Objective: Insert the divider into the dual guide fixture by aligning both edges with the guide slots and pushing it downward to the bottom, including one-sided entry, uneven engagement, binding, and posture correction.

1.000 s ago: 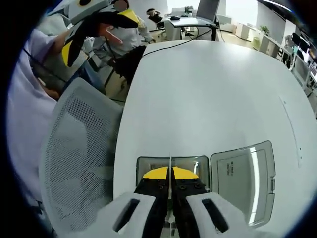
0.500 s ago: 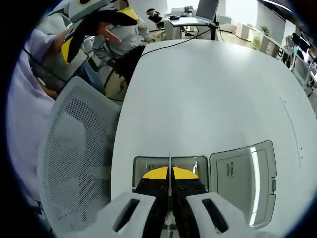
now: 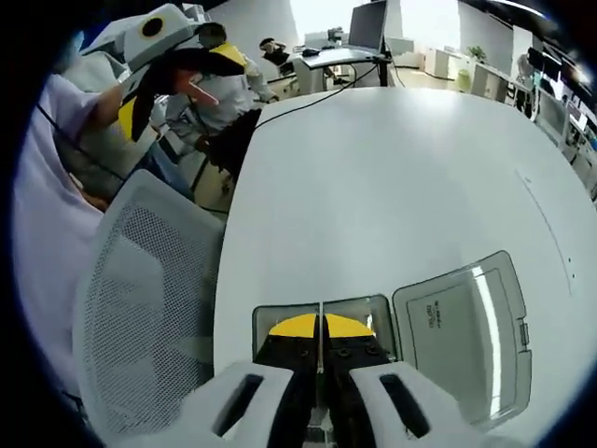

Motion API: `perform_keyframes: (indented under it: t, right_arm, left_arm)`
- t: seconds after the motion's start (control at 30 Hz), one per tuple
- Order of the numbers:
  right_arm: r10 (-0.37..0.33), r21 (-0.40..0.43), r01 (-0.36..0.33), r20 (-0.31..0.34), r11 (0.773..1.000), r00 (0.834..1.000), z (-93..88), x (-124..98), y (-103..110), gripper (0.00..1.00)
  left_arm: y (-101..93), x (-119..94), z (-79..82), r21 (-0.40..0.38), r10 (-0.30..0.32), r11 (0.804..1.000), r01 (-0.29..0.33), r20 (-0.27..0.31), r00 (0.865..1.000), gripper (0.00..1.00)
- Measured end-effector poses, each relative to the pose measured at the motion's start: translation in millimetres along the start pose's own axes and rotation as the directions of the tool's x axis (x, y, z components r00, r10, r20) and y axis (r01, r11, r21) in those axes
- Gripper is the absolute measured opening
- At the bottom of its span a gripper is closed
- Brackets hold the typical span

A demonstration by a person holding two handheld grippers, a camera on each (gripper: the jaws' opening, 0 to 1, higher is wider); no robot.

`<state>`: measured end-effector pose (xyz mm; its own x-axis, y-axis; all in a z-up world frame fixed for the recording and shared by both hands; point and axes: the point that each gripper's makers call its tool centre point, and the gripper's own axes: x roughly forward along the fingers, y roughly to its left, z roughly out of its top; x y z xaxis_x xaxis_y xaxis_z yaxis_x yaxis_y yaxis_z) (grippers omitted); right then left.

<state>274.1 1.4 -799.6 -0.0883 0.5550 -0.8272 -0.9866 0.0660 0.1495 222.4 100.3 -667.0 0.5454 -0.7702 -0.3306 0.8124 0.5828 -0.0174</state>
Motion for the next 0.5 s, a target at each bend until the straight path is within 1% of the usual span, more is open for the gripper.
perform_keyframes:
  t: [0.03,0.23,0.37,0.5]
  right_arm:
    - [-0.002,0.006,0.002,0.013,1.000,1.000,1.4,-0.2,-0.5,0.00]
    - [0.000,-0.002,0.000,0.023,1.000,1.000,1.4,-0.9,0.4,0.00]
    - [0.003,0.009,-0.003,0.046,1.000,0.999,2.7,-1.7,1.9,0.00]
    - [-0.004,0.005,0.004,0.040,1.000,0.999,-0.3,-0.6,0.7,0.00]
  left_arm:
    - [0.0,0.3,0.1,0.002,0.000,1.000,0.000,-0.001,1.000,0.52]
    - [0.7,0.8,0.7,0.001,0.001,1.000,-0.001,-0.003,1.000,0.52]
    - [1.4,0.3,0.5,0.000,0.005,1.000,-0.005,-0.004,1.000,0.51]
    - [1.0,0.6,-0.6,-0.001,0.005,1.000,-0.005,-0.010,1.000,0.51]
